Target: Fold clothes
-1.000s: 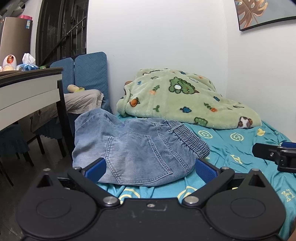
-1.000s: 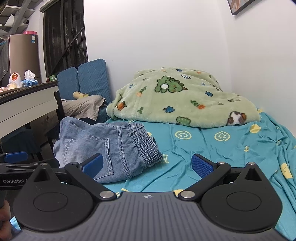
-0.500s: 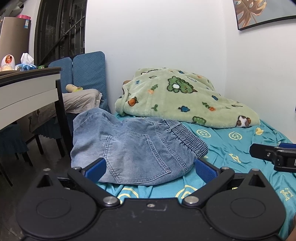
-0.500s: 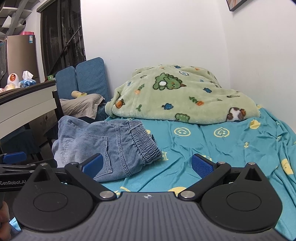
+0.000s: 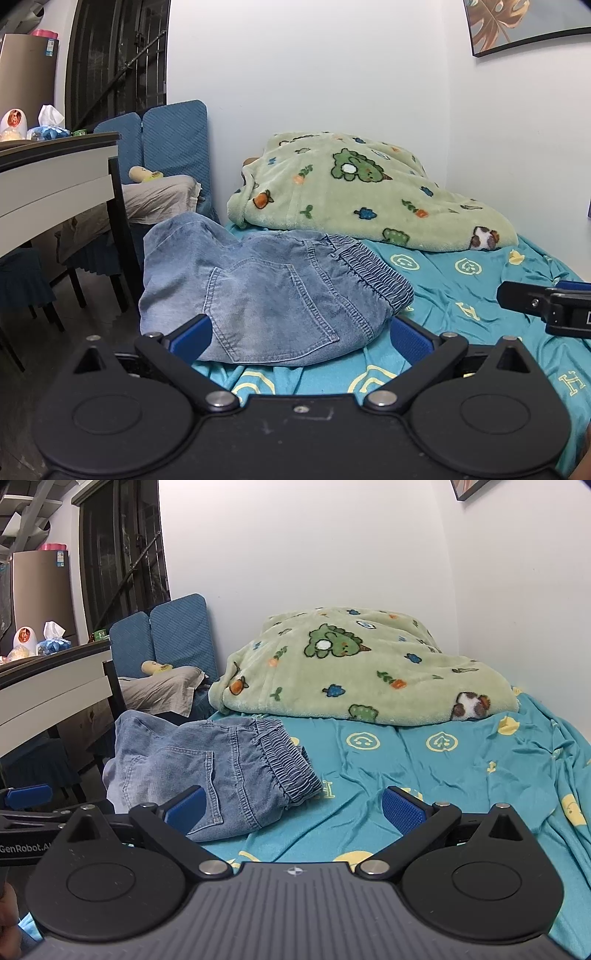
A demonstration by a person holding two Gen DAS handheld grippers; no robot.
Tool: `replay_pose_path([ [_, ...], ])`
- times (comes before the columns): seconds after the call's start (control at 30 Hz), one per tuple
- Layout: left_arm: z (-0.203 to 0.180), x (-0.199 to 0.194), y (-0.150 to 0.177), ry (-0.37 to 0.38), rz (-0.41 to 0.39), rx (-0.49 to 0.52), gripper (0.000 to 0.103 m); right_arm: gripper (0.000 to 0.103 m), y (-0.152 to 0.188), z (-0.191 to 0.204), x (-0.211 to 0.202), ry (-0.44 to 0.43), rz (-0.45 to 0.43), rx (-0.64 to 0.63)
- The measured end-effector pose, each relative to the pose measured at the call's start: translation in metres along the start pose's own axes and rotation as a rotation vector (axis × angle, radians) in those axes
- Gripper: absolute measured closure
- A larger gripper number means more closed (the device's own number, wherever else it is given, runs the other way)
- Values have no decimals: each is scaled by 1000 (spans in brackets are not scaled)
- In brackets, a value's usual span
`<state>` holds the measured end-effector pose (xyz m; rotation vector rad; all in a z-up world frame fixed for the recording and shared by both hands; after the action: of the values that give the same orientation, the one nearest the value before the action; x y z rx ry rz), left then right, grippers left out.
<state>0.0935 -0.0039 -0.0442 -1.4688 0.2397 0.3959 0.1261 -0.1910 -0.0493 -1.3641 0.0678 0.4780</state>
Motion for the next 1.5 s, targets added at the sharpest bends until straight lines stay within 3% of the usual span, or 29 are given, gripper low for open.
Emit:
replay_pose_path([
  [0.37,0,4,-1,13,24,2,0,0,-1,-4,-2,18,-2,13],
  [0.7,-3,40,-34,62,116,-76,1,0,0,-10,-1,58,25,36],
  [1.1,-66,156,-94,81,163,6,1,0,10,-23,24,113,88,25],
  [1.3,-108,233,-109,6,164,134,1,0,19,-34,44,101,129,65],
  [1.5,-139,298,-95,-100,194,308,5,0,31,-56,62,93,158,189],
])
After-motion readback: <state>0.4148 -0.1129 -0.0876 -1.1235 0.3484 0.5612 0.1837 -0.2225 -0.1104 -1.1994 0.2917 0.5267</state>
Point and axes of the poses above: each gripper's, at about its wrist camera, not at the fingertips, and x roughly the way its jaws point, z to its left, y to its underside, the point moved 10 cm from there along x, roughly the way its jaws point, and after that the axes turned 7 degrees about -y, right-handed, at the moved point
